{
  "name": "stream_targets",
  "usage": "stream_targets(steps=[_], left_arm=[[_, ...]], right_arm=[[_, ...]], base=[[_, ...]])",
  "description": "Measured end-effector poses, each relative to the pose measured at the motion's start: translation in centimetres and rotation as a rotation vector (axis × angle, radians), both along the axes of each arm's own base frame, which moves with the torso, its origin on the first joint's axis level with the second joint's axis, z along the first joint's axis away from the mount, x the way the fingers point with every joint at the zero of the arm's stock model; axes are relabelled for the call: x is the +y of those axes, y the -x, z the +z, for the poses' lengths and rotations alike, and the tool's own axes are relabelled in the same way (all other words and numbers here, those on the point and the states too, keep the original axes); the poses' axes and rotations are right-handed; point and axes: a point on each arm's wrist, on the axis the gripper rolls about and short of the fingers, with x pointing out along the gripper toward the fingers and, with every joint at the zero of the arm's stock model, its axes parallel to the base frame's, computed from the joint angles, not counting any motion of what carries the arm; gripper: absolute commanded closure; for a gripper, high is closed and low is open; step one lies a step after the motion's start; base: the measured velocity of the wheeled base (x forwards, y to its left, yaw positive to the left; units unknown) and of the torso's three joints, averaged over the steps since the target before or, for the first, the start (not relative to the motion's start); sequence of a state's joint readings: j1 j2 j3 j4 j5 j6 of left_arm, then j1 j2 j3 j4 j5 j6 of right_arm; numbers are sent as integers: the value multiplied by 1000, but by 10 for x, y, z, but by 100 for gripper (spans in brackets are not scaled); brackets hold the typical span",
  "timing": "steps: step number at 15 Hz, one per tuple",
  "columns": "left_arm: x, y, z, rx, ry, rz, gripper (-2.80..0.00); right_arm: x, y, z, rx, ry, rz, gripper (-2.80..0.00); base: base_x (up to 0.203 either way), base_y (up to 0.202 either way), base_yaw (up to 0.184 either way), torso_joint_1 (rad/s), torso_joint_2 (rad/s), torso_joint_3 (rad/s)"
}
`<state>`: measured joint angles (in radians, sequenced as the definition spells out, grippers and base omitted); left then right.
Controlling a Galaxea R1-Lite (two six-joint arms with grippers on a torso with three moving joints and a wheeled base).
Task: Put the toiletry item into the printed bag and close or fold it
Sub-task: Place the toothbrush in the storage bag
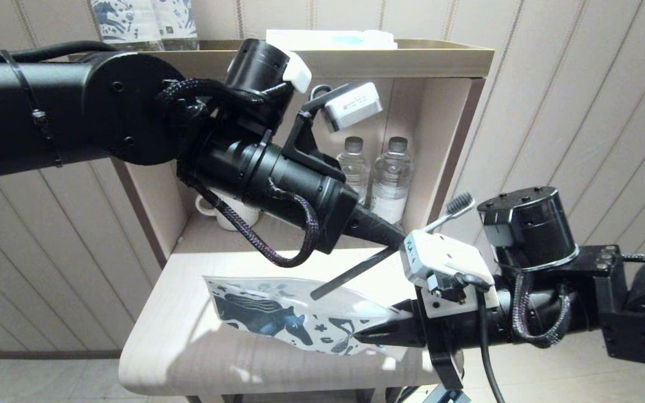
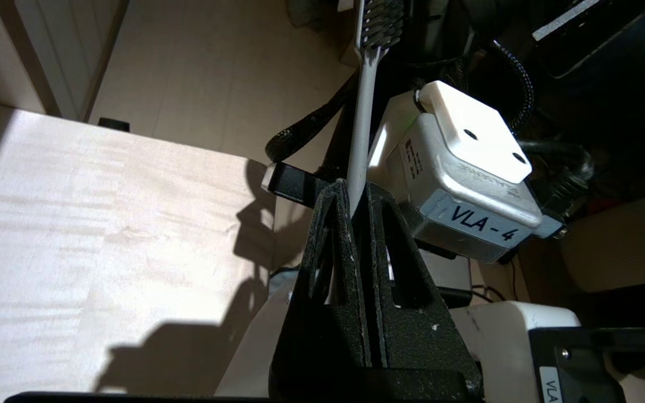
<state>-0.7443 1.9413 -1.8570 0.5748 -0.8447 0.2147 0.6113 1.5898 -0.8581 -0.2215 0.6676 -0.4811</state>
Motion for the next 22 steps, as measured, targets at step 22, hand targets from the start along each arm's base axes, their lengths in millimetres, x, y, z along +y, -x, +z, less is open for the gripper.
stream_targets(steps=[22], left_arm=[[63,6,-32,-57,-92,38,0]], right_arm=[[0,-2,9,-24,-32,-9,0]], base=[[0,0,0,0,0,0]])
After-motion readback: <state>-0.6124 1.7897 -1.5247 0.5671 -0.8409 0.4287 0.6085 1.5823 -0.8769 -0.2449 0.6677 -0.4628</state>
